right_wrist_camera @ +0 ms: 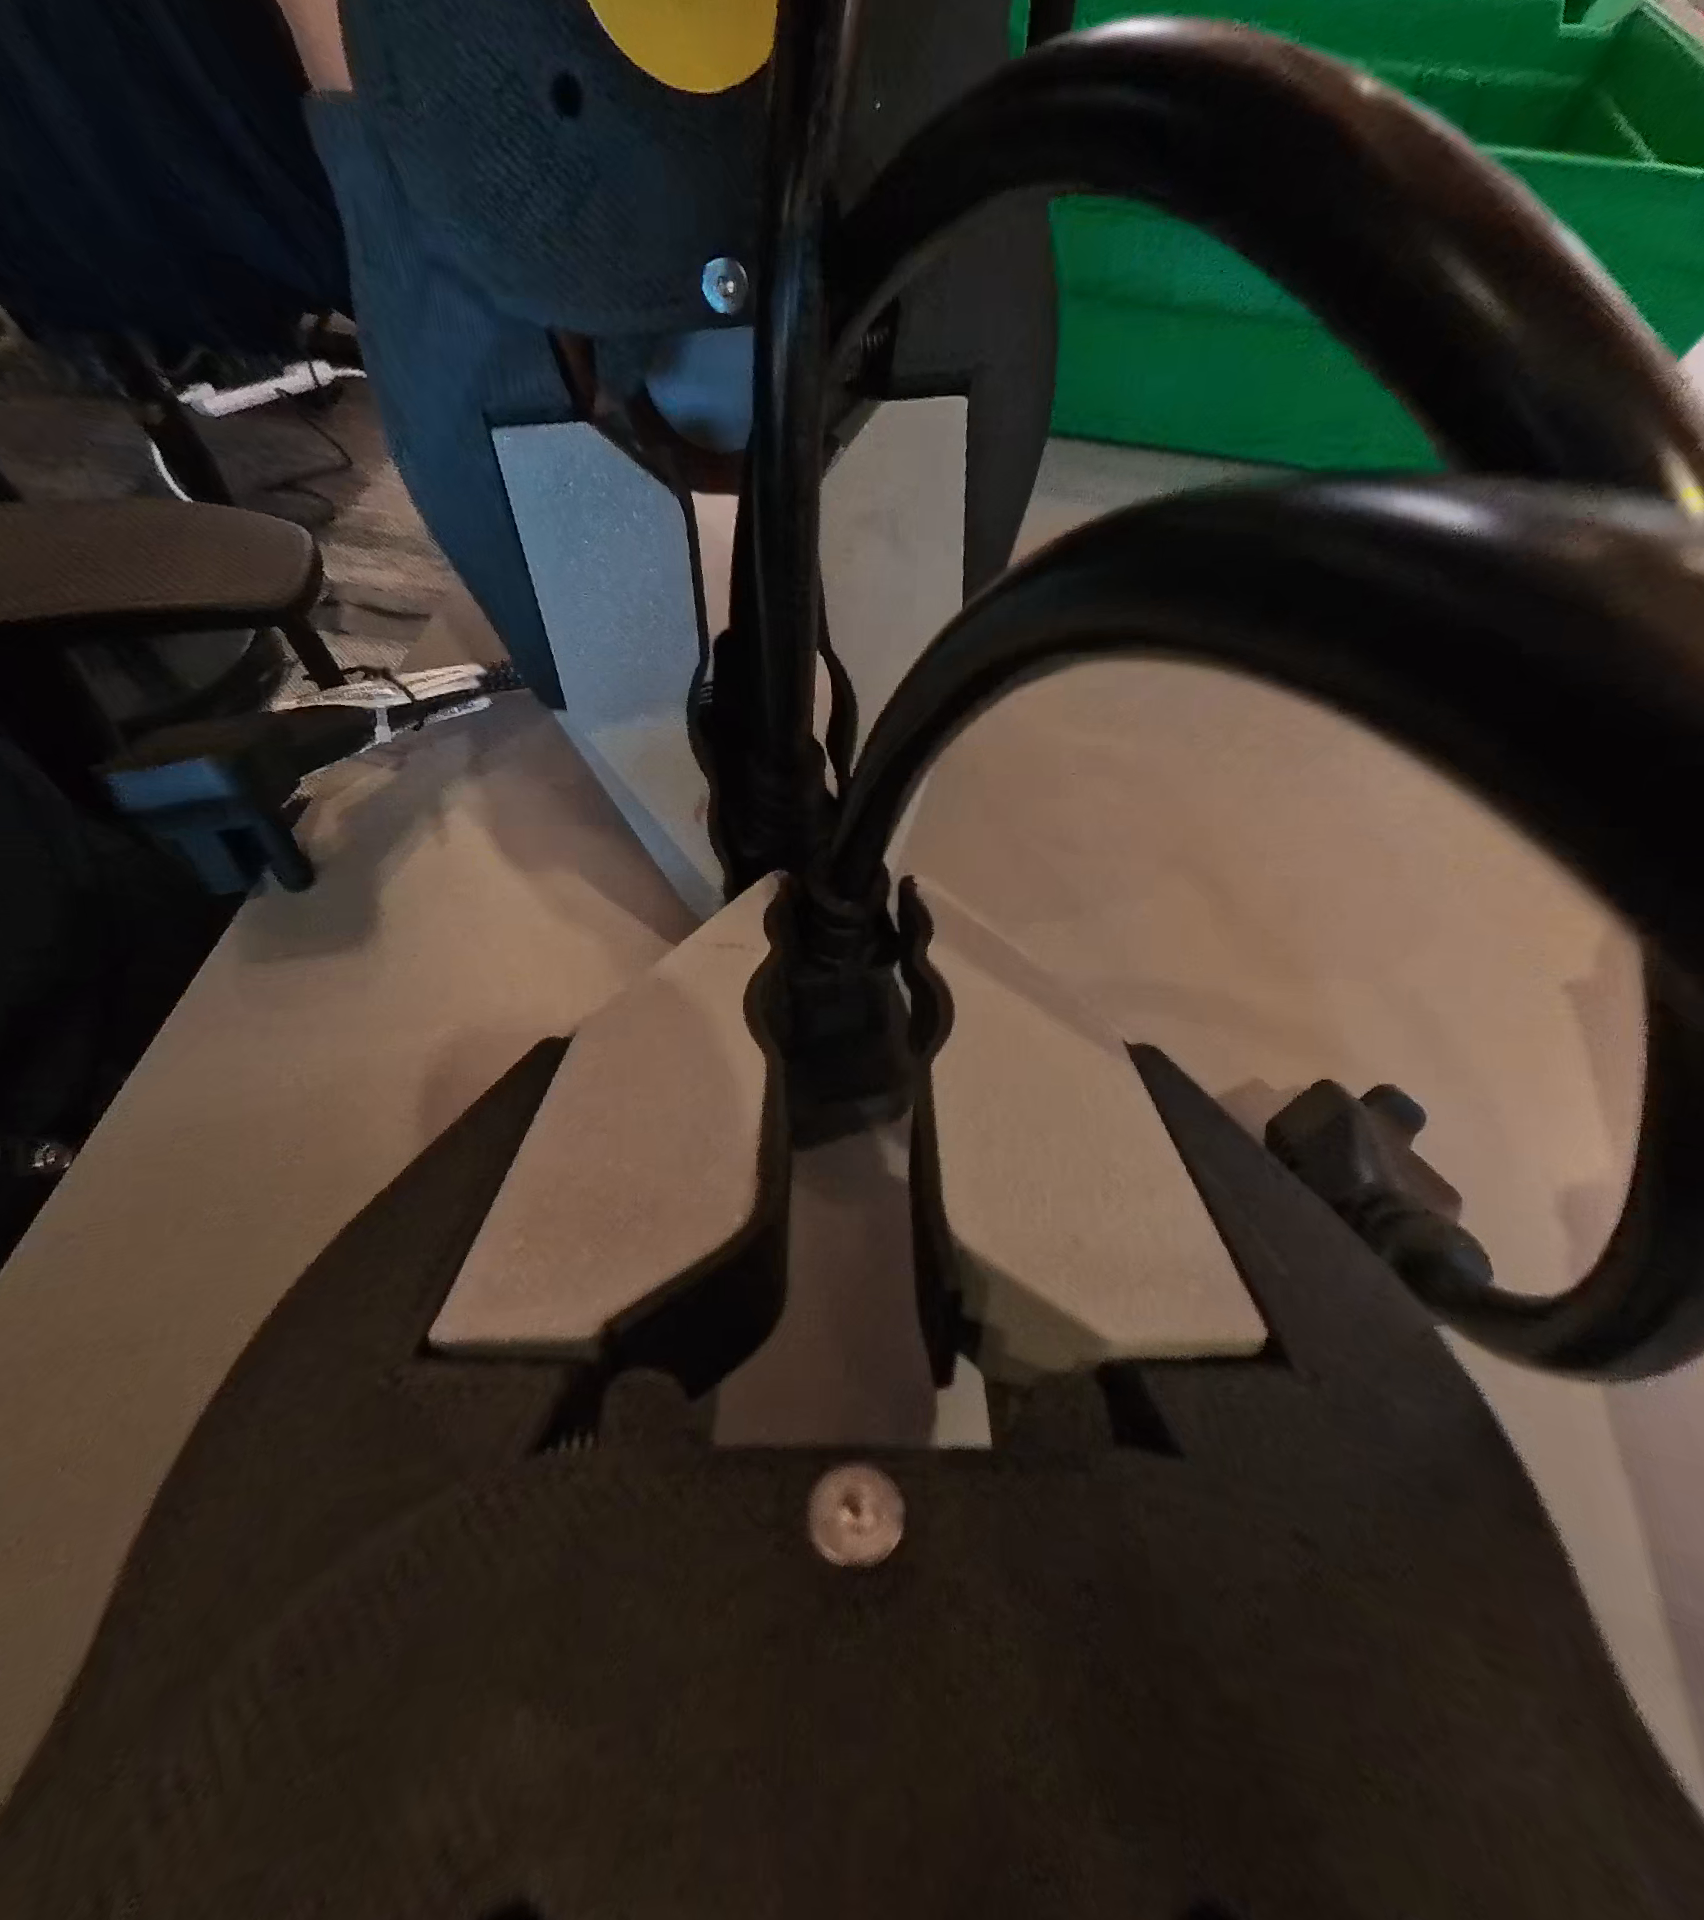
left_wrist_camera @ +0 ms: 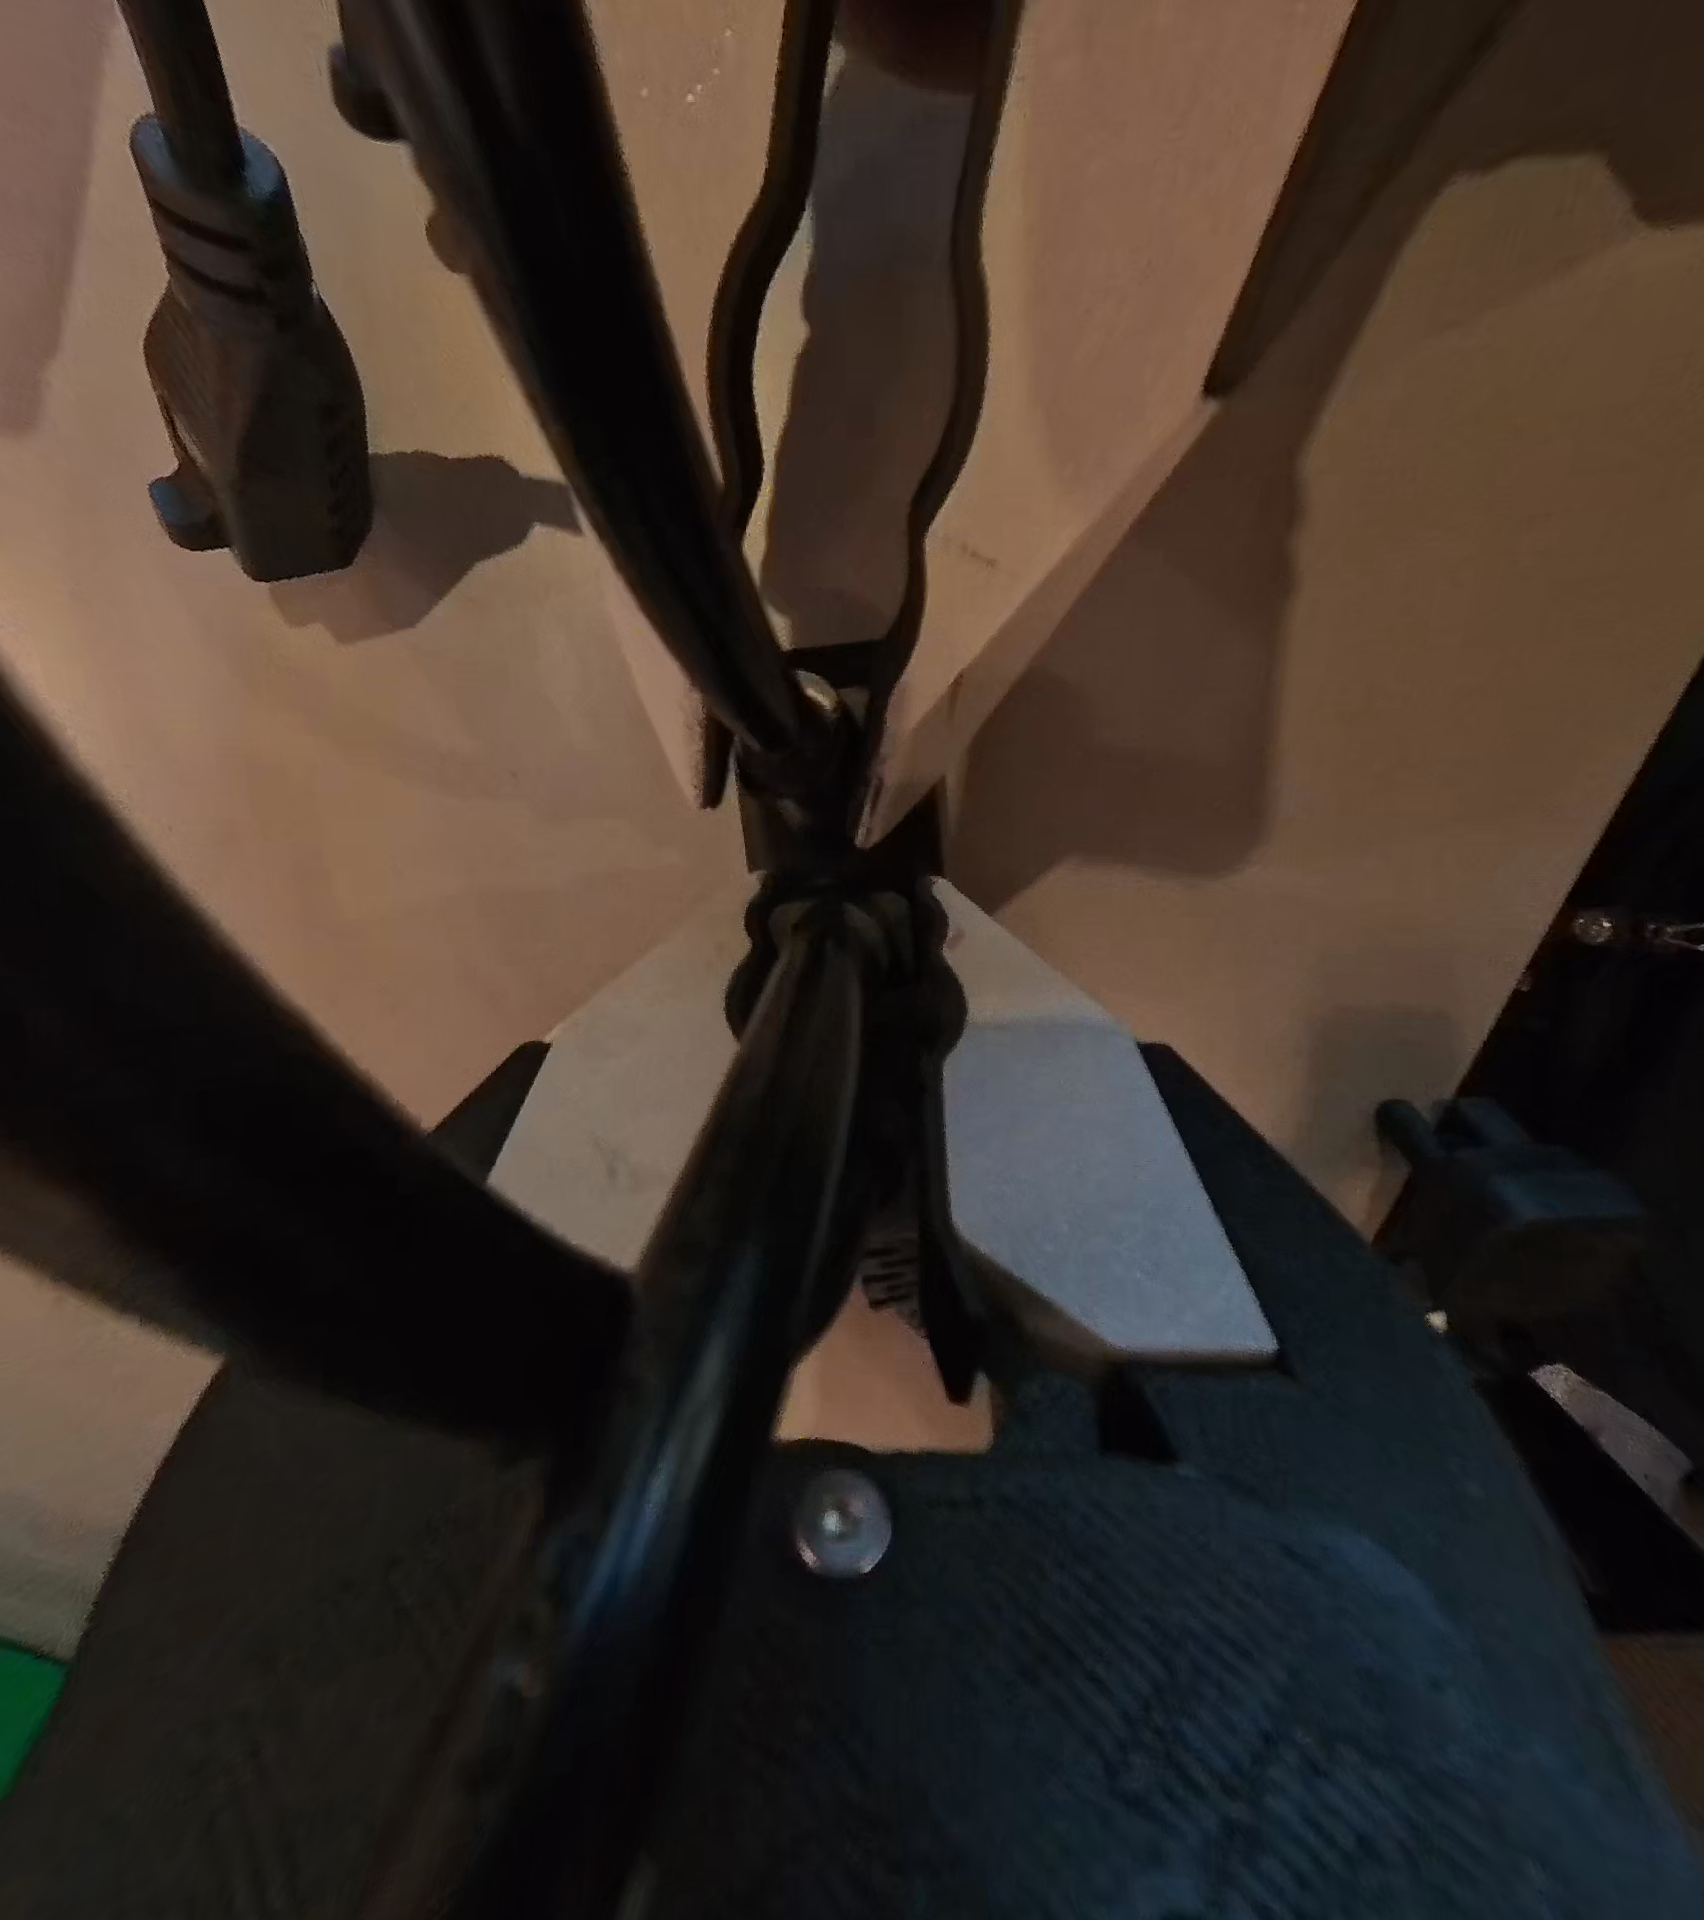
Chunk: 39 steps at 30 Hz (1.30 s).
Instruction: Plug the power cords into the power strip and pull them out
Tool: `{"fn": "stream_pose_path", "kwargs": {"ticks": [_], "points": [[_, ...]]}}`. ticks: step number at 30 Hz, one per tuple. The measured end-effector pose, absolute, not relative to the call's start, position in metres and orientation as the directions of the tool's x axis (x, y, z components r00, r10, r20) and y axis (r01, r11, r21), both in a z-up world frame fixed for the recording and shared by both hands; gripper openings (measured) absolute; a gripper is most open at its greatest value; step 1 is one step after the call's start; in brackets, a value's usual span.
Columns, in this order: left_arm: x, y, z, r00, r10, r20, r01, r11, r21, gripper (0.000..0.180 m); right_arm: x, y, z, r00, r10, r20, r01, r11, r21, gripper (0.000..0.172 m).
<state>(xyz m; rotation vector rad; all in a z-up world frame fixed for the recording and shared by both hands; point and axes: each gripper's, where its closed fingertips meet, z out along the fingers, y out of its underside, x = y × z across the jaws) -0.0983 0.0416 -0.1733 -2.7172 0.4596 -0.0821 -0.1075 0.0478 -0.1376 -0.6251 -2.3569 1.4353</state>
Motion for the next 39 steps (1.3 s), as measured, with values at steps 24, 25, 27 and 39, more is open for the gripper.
{"fn": "stream_pose_path", "kwargs": {"ticks": [24,25,27,39], "points": [[-0.097,0.043,-0.174,0.942,-0.334,0.017,-0.307,-0.883,-0.355,0.024,-0.104,0.04,-0.164,-0.926,0.375,-0.049,0.229,0.452,-0.862,0.022],[-0.097,0.043,-0.174,0.943,-0.333,0.016,-0.307,-0.884,-0.353,0.024,-0.104,0.04,-0.164,-0.926,0.373,-0.051,0.229,0.452,-0.862,0.022],[-0.097,0.043,-0.174,0.943,-0.332,0.009,-0.308,-0.885,-0.35,0.024,-0.104,0.04,-0.165,-0.926,0.375,-0.034,0.218,0.459,-0.861,0.023],[-0.097,0.041,-0.175,0.949,-0.317,0.0,-0.305,-0.913,-0.269,0.023,-0.105,0.038,-0.161,-0.897,0.44,-0.051,0.26,0.43,-0.865,0.018]]}}
